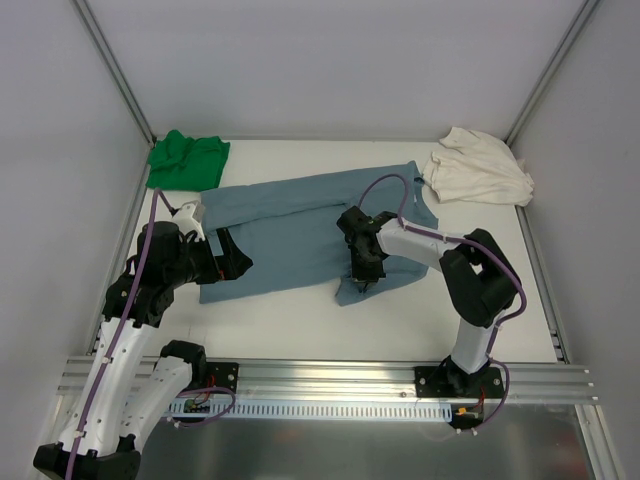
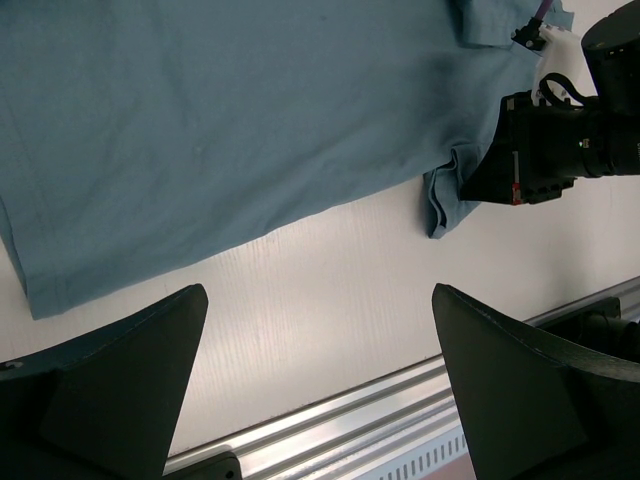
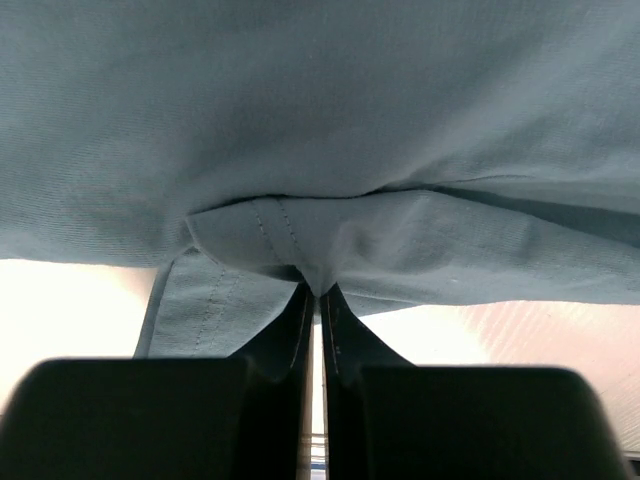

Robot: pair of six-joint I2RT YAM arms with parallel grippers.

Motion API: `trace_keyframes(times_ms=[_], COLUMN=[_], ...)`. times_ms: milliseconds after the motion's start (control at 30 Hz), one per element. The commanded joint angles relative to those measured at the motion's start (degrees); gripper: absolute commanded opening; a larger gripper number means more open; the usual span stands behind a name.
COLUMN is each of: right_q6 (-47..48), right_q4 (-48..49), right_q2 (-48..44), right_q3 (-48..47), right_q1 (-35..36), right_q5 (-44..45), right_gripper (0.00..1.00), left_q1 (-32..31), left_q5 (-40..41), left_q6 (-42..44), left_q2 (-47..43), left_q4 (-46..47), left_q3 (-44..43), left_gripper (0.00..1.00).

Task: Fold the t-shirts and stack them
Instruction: Grap the side of the flattened tshirt closest away from the robot with both arms

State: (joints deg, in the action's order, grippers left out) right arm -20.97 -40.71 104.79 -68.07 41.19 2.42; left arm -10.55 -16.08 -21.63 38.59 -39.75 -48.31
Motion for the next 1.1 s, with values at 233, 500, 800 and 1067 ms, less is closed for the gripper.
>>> trace_keyframes(times_ms=[233, 500, 800, 1067], right_q6=[0.0, 0.7, 1.3, 1.3], right_q4=[-3.1, -10.3, -13.7, -9.0], right_q2=[-4.6, -15.3, -22.5, -25.3], right_q3=[-0.8, -0.9, -0.7, 2.6], right_q1=[0.5, 0.5, 0.0, 0.0], right_q5=[2.2, 4.2, 5.3, 1.6], right_gripper=[0.0, 0.0, 0.0, 0.0], left_q1=[-0.4, -0.4, -0.4, -0.4], left_q5=[0.2, 0.4, 0.5, 15.3], left_q6=[0.7, -1.0, -2.8, -7.6], left_q2=[-0.4, 0.3, 5.5, 13.3], left_q4=[0.9, 3.1, -1.3, -14.5], left_q3=[0.7, 4.6, 4.9, -2.1], left_gripper=[0.99, 0.99, 0.99, 0.97])
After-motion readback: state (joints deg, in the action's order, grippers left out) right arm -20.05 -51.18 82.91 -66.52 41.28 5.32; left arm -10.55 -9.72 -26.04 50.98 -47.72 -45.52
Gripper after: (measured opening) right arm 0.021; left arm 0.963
